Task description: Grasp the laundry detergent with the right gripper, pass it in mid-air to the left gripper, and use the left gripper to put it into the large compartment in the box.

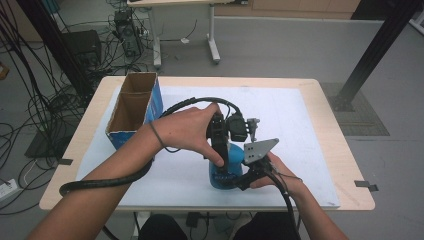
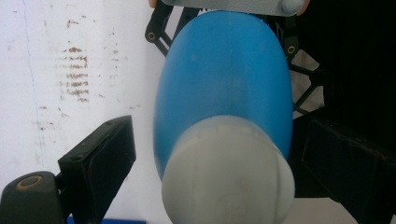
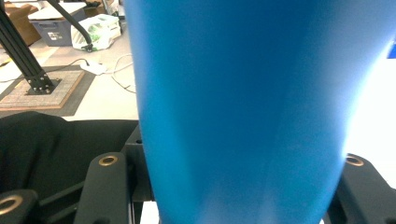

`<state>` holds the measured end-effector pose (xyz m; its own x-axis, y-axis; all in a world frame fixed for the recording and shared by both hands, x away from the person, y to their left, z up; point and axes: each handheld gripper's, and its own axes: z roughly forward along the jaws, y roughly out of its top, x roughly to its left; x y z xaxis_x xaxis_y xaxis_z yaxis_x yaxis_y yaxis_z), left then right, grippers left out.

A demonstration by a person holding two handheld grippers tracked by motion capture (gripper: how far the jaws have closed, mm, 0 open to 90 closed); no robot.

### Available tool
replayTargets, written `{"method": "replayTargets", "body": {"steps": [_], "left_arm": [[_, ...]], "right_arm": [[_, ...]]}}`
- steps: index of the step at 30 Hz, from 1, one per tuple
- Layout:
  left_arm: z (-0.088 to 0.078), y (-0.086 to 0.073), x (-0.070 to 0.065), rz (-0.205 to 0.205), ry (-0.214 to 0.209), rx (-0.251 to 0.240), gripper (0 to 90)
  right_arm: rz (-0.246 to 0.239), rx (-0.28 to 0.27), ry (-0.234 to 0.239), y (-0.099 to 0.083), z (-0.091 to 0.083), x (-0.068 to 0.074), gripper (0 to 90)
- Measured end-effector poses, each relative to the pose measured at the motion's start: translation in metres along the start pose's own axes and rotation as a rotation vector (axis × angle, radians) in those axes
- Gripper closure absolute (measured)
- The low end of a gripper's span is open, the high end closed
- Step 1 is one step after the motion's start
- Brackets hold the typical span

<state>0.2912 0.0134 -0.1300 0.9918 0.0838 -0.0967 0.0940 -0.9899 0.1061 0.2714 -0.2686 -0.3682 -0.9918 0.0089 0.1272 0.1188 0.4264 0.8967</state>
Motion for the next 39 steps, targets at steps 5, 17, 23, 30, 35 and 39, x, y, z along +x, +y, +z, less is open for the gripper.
{"method": "replayTargets", "body": {"steps": [5,17,23,30,35,39], "left_arm": [[0.0004,-0.0005,-0.0003,0.002,0.000,-0.003,9.9],[0.0013,0.0009,-0.0010,0.004,0.001,-0.004,9.8],[0.0043,0.0027,-0.0015,0.006,0.001,0.001,9.9],[0.0056,0.0061,-0.0024,0.016,0.005,0.008,11.5],[0.0060,0.0074,-0.0034,0.015,0.009,0.012,13.7],[0.0068,0.0084,-0.0043,0.019,0.011,0.014,14.4]], "right_arm": [[0.001,0.005,0.003,0.0009,0.0002,-0.0001,41.0],[-0.004,0.005,0.004,0.0023,0.0010,-0.0003,41.0],[-0.003,0.003,0.004,0.0030,0.0007,0.0000,41.0],[-0.007,0.001,0.002,0.0031,-0.0005,0.0003,41.0],[-0.004,0.000,0.000,0.0029,-0.0015,0.0007,41.0],[-0.004,0.000,-0.001,0.0032,-0.0018,0.0013,41.0]]}}
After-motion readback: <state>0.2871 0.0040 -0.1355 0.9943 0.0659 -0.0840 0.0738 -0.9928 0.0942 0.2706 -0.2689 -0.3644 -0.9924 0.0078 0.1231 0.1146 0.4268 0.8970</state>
